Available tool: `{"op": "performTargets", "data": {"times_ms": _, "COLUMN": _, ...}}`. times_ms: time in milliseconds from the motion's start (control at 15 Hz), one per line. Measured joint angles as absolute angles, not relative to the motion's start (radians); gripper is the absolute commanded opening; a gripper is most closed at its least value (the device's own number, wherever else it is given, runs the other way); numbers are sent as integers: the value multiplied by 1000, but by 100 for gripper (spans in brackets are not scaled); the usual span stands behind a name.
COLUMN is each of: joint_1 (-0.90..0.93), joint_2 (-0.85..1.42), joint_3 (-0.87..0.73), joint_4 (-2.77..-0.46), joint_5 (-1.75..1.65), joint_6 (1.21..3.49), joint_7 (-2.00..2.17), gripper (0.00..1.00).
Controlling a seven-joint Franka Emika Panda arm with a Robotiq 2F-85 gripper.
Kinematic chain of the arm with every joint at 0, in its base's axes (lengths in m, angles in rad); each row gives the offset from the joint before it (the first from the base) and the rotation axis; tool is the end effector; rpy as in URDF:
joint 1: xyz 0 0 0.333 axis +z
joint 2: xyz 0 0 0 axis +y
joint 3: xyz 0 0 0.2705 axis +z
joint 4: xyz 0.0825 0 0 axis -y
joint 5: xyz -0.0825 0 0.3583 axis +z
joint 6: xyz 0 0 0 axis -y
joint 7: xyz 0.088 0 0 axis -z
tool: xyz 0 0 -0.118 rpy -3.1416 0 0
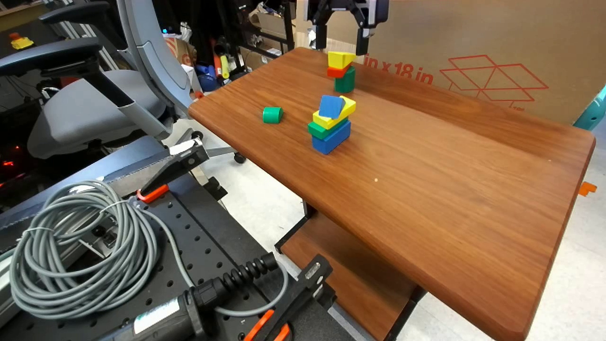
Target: Put the yellow block on the table
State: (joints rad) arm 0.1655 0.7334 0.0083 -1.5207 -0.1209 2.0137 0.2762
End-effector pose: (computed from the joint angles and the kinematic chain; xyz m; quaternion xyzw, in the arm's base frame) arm 0.6220 0.1003 0.1813 0.9915 -0.0192 -0.1059 0.0737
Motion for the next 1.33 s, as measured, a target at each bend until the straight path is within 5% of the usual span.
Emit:
{"op": "performTargets", "data": {"times_ms": 667, "joint_1": 179, "joint_2": 798, "joint_3": 4, "joint_4": -1455, "joint_5": -137, "joint_6": 1985, "joint_7": 273, "gripper": 9}}
{"op": "performTargets", "data": {"times_ms": 1333, "joint_1": 194, "joint_2": 776, "joint_3": 2, "joint_4": -1452, "joint_5": -168, "joint_6": 1945, "joint_7": 247, "gripper": 9}}
